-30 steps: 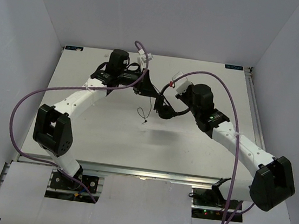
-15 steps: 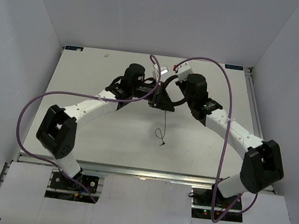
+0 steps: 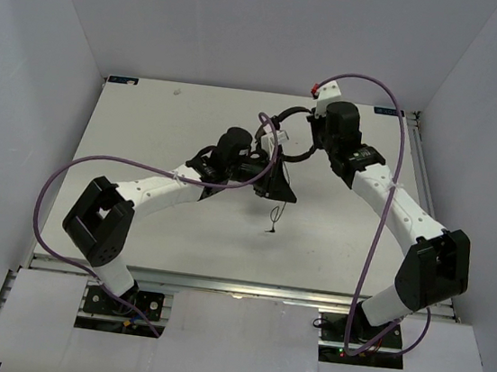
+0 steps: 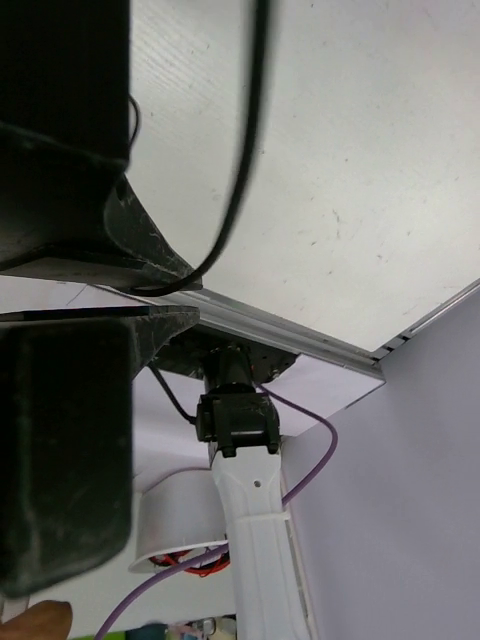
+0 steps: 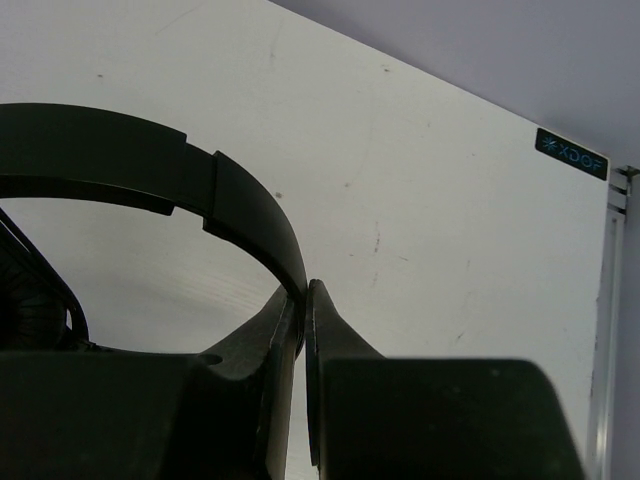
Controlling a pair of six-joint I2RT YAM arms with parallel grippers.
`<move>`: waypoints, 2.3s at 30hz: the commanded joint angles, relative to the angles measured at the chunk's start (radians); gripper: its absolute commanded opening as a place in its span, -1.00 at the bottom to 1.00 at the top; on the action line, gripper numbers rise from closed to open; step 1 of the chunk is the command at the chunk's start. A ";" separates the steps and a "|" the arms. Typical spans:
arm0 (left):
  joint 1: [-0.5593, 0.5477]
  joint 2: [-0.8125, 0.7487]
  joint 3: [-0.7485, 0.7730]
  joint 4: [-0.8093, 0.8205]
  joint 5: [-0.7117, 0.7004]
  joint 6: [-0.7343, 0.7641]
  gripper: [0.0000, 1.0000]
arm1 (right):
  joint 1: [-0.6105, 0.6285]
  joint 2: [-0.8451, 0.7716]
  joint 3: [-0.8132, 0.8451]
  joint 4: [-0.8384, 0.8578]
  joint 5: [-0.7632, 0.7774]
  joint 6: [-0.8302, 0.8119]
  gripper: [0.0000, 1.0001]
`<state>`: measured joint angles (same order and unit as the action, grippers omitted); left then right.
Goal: Wrap the headphones
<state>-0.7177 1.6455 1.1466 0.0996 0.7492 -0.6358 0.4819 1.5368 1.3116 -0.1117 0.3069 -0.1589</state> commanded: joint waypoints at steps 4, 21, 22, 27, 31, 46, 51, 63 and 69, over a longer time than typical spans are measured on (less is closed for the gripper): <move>-0.014 -0.021 -0.046 0.066 -0.120 0.062 -0.59 | -0.057 -0.006 0.116 -0.052 -0.173 0.199 -0.85; -0.071 -0.062 -0.267 0.337 -0.343 0.139 -0.75 | -0.228 0.000 0.216 -0.168 -0.586 0.443 -0.85; -0.071 -0.061 -0.272 0.350 -0.351 0.138 -0.74 | -0.233 -0.002 0.214 -0.171 -0.613 0.454 -0.85; -0.074 -0.048 -0.269 0.378 -0.380 0.140 -0.67 | -0.240 -0.016 0.191 -0.187 -0.711 0.479 -0.85; -0.072 -0.062 -0.274 0.386 -0.418 0.159 -0.64 | -0.240 -0.036 0.166 -0.190 -0.755 0.474 -0.85; -0.042 -0.167 -0.298 0.244 -0.515 0.433 -0.77 | -0.292 -0.159 0.097 -0.233 -0.982 0.247 -0.85; 0.005 -0.182 -0.301 0.226 -0.504 0.462 -0.78 | -0.292 -0.182 0.108 -0.307 -1.003 0.166 -0.85; 0.116 -0.192 -0.206 0.062 -0.341 0.617 -0.77 | -0.268 -0.225 0.130 -0.494 -0.916 -0.256 -0.85; 0.119 -0.136 -0.168 -0.037 -0.316 0.760 -0.77 | -0.174 -0.202 0.095 -0.532 -0.772 -0.390 -0.85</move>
<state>-0.6170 1.4896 0.9386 0.1705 0.4182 -0.0140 0.2534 1.3533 1.4082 -0.5910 -0.5318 -0.4090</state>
